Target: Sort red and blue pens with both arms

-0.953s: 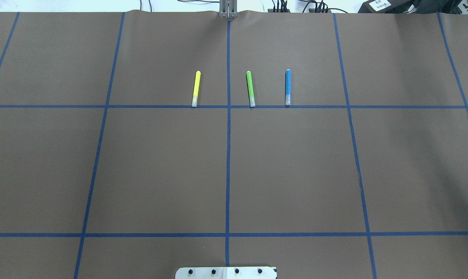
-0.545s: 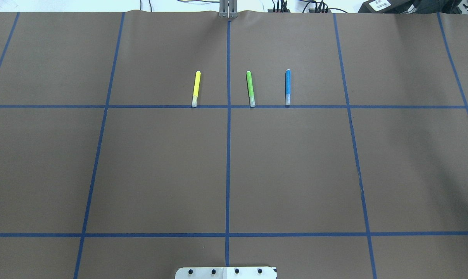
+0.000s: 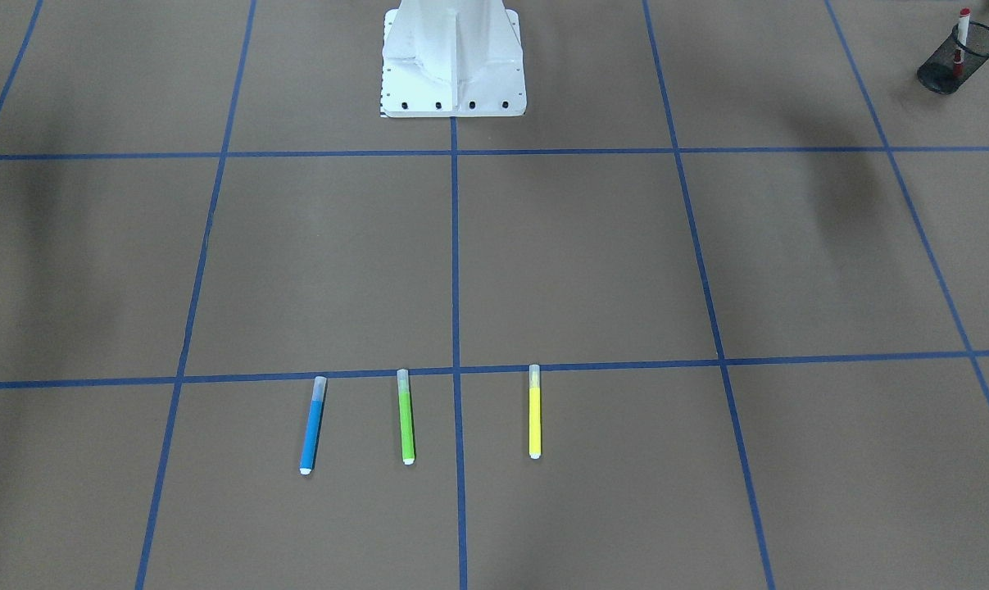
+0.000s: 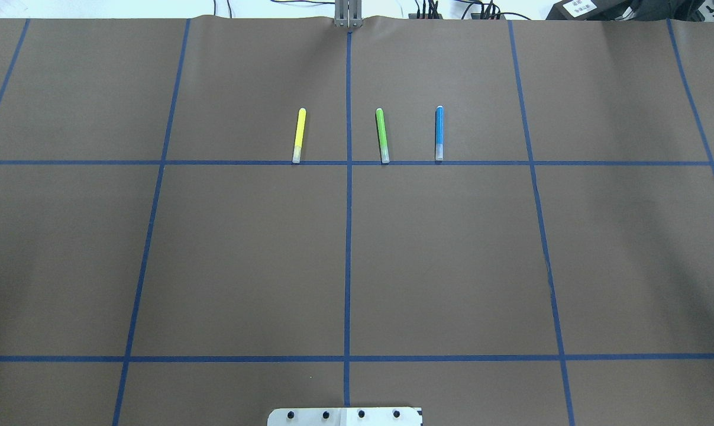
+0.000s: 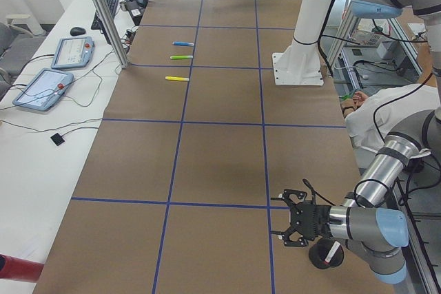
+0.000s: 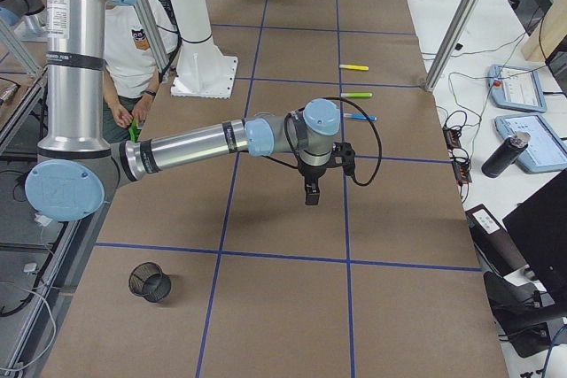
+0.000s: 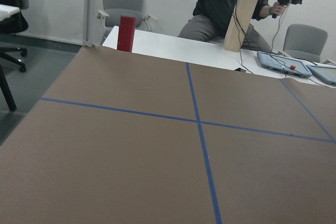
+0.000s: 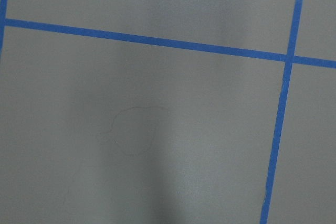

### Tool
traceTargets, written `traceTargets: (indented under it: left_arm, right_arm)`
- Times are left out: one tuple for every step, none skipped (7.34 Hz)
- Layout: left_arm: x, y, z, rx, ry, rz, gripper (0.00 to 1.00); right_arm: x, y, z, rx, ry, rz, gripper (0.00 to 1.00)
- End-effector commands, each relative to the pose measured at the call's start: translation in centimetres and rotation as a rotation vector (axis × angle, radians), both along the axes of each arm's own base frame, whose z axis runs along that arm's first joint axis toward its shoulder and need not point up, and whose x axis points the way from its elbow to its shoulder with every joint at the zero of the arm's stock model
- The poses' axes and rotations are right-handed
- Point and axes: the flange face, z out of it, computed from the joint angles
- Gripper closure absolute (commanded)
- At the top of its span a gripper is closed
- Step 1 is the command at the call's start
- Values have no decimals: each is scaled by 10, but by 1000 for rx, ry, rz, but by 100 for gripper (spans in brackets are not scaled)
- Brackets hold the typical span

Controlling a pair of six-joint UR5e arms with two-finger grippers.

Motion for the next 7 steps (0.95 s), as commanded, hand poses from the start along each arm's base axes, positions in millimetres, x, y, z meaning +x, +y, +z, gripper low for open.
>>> traceTargets:
  left_arm:
    - [-11, -90, -13, -57, 33, 130, 2]
    - [-1, -121, -17, -83, 34, 192, 2]
    - [14, -163, -25, -110, 39, 268, 2]
    - [28, -201, -31, -135, 14, 294, 2]
    - [50, -241, -38, -162, -24, 314, 2]
    - [65, -275, -49, -186, -40, 333, 2]
    - [92, -295, -56, -202, -46, 393, 2]
  right_arm:
    - [-1, -3, -4, -5, -1, 12, 0]
    - [-2, -4, -5, -17, -3, 27, 0]
    - [-3, -4, -5, -19, -3, 25, 0]
    - [-3, -4, -4, -22, -2, 25, 0]
    - [-4, -4, -3, -23, -3, 24, 0]
    - [-6, -4, -3, -26, -4, 21, 0]
    - [-7, -4, -2, -27, -5, 18, 0]
